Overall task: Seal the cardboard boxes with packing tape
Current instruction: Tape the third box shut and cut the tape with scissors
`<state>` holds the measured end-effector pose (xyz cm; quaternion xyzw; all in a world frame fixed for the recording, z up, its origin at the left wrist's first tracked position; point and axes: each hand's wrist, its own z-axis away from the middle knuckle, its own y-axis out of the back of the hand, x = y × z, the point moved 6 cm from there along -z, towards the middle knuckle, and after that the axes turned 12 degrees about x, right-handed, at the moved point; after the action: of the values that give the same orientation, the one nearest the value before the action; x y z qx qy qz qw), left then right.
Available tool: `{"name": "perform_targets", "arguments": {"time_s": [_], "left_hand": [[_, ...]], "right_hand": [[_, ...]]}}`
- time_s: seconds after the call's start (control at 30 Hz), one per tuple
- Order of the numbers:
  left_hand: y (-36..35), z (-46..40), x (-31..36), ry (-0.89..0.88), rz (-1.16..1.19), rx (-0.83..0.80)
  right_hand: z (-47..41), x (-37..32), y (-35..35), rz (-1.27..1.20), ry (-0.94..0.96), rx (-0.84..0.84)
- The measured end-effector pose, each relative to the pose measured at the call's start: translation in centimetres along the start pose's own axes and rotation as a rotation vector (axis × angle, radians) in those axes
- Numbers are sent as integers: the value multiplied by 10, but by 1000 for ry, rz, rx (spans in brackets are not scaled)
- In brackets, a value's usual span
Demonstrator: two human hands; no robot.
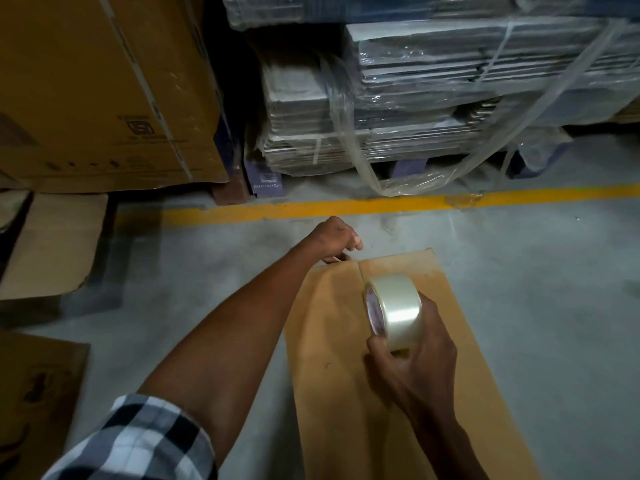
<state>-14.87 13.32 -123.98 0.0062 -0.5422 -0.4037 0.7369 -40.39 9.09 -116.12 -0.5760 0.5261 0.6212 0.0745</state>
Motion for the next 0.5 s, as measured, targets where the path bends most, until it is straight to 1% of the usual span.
{"name": "perform_targets", "arguments": {"time_s": [0.1,0.27,0.5], "left_hand": [[-2,-1,3,-1,-13,5],[-3,-3,0,27,-55,3],[-11,-3,-4,6,-123,-23]], "right_hand": [[1,-6,6,62,13,-22],[-1,-12,6,83,-6,-50],[0,-17,4,116,-22,-106]]}}
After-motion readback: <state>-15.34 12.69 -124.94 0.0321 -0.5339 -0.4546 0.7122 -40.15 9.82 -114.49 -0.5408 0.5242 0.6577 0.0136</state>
